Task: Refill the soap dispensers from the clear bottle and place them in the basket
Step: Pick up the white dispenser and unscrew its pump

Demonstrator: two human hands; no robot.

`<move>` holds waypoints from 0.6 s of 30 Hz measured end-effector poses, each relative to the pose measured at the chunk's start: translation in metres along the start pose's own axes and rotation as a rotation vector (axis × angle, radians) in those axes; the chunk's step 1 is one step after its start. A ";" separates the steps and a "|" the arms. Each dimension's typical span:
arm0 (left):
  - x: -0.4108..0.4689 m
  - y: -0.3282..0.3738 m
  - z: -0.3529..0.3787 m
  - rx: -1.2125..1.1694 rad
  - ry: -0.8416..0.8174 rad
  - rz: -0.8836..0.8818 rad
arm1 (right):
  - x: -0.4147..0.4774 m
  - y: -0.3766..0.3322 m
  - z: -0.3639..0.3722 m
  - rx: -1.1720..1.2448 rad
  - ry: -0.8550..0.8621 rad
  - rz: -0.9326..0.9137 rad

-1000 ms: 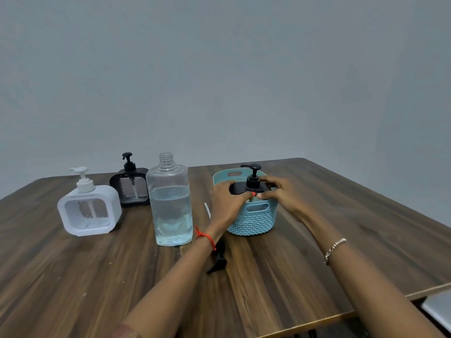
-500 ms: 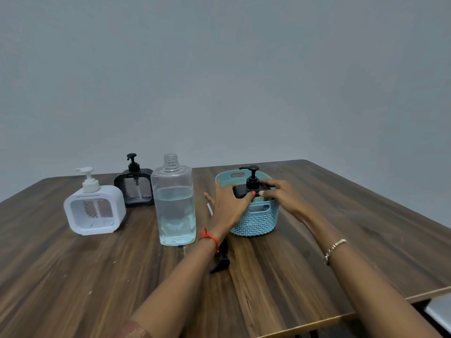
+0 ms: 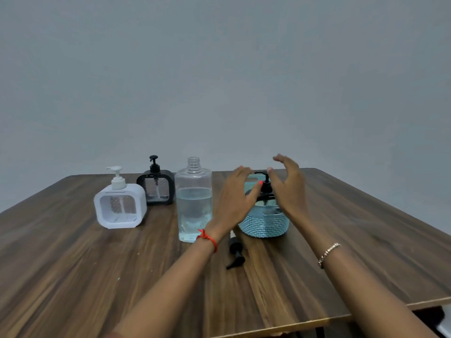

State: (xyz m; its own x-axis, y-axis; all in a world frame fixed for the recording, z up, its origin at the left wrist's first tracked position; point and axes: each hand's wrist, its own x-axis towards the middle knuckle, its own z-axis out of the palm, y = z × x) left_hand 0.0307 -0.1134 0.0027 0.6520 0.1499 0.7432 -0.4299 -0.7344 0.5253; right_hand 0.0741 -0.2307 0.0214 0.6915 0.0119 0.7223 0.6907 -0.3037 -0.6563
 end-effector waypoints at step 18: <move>-0.037 -0.111 -0.210 0.067 0.333 -0.386 | -0.047 -0.142 0.193 0.156 -0.410 -0.240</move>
State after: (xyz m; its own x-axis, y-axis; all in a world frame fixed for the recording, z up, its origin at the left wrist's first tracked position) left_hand -0.0767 0.1013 0.0043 0.5167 0.6133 0.5974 -0.1483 -0.6231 0.7679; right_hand -0.0158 -0.0046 0.0391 0.5138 0.4467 0.7325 0.8424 -0.1009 -0.5293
